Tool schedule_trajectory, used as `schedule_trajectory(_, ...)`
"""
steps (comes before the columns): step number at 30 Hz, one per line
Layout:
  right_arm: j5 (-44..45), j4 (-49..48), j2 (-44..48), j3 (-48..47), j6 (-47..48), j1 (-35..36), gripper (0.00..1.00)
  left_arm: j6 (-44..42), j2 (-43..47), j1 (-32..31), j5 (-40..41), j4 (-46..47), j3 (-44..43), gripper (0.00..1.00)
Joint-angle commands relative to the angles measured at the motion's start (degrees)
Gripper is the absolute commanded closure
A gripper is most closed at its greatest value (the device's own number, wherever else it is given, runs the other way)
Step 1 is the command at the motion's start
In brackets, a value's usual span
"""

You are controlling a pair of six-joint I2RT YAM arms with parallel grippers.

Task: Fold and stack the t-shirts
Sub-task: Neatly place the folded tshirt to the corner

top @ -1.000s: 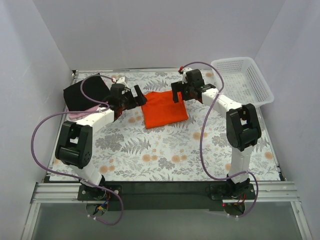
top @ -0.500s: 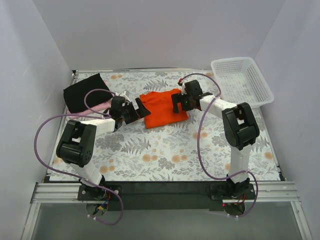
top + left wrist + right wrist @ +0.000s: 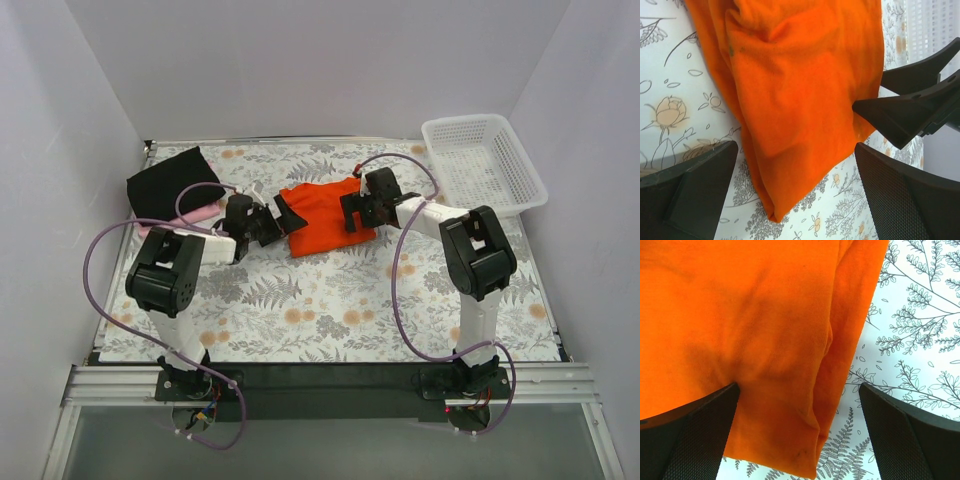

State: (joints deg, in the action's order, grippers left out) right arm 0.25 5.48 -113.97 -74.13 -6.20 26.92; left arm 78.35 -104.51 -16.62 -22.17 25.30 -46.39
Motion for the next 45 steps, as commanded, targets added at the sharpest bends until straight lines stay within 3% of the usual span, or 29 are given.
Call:
schedule_trajectory(1, -0.52, 0.41, 0.51, 1.53, -1.01, 1.03, 0.04, 0.84, -2.8, 0.1, -1.11, 0.62, -0.98, 0.02)
schedule_trajectory(16, -1.48, -1.17, 0.24, 3.55, -1.8, 1.91, 0.05, 5.24, -11.24, -4.11, -2.43, 7.13, -4.67, 0.02)
schedule_trajectory(27, -3.33, -2.66, 0.42, 5.22, -2.5, 2.35, 0.06, 5.76, -16.07, -6.75, -3.23, 7.57, -8.27, 0.2)
schedule_trajectory(30, -3.5, -2.93, 0.59, 5.66, -2.5, 2.44, 0.06, 5.77, -17.39, -7.55, -2.88, 7.13, -9.77, 0.28)
schedule_trajectory(33, -3.77, -3.28, 0.68, 6.27, -2.59, 2.35, 0.07, 5.59, -18.27, -7.9, -2.53, 6.43, -10.74, 0.48)
schedule_trajectory(37, -4.03, -3.89, 0.94, 7.07, -2.77, 2.44, 0.07, 4.89, -18.71, -7.9, -1.47, 4.68, -11.26, 1.0)
schedule_trajectory(45, -3.07, -3.89, 4.54, 10.05, -2.15, 2.53, 0.07, -2.04, -12.83, -7.9, 4.5, -4.19, -12.93, 1.0)
